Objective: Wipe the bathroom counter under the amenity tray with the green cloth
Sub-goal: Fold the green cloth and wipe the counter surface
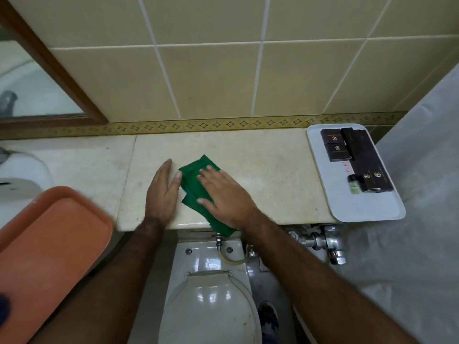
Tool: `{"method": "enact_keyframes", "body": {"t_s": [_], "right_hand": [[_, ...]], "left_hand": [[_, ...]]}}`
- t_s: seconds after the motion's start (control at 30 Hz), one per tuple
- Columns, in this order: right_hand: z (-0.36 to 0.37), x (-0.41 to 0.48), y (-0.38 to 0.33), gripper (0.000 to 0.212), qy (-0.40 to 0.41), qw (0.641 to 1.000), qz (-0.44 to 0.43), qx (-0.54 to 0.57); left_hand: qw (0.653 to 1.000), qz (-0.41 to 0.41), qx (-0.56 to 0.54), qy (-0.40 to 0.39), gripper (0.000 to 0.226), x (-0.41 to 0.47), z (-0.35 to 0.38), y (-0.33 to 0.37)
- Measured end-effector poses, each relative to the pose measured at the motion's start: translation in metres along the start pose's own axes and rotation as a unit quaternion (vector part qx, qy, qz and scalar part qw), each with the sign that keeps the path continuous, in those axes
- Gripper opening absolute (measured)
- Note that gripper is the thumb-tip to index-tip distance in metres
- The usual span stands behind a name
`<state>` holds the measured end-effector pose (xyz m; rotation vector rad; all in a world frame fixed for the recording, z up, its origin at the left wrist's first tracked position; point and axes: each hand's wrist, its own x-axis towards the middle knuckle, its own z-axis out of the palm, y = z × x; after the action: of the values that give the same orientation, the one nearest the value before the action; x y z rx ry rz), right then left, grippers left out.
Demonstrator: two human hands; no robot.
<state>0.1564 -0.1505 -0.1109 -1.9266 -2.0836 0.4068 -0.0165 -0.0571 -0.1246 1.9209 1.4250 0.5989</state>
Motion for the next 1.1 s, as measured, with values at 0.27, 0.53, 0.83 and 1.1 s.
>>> {"method": "enact_keyframes", "body": {"t_s": [0.27,0.53,0.83,1.1], "right_hand": [[-0.031,-0.033,0.001,0.036,-0.021,0.928,0.367,0.065],[-0.064,0.0,-0.012,0.009,-0.002,0.897,0.381,0.225],[-0.044,0.125,-0.09,0.011,0.061,0.952,0.143,0.265],[0.036,0.172,-0.114,0.03,-0.01,0.998,0.042,-0.038]], "left_hand": [[0.981,-0.056,0.174,-0.067,0.058,-0.004,0.01,0.057],[0.968,-0.221,-0.043,-0.109,0.014,-0.009,-0.022,0.055],[0.968,-0.241,-0.004,0.074,0.022,0.068,-0.16,-0.004],[0.947,-0.189,0.254,0.045,0.038,0.096,-0.173,-0.062]]}}
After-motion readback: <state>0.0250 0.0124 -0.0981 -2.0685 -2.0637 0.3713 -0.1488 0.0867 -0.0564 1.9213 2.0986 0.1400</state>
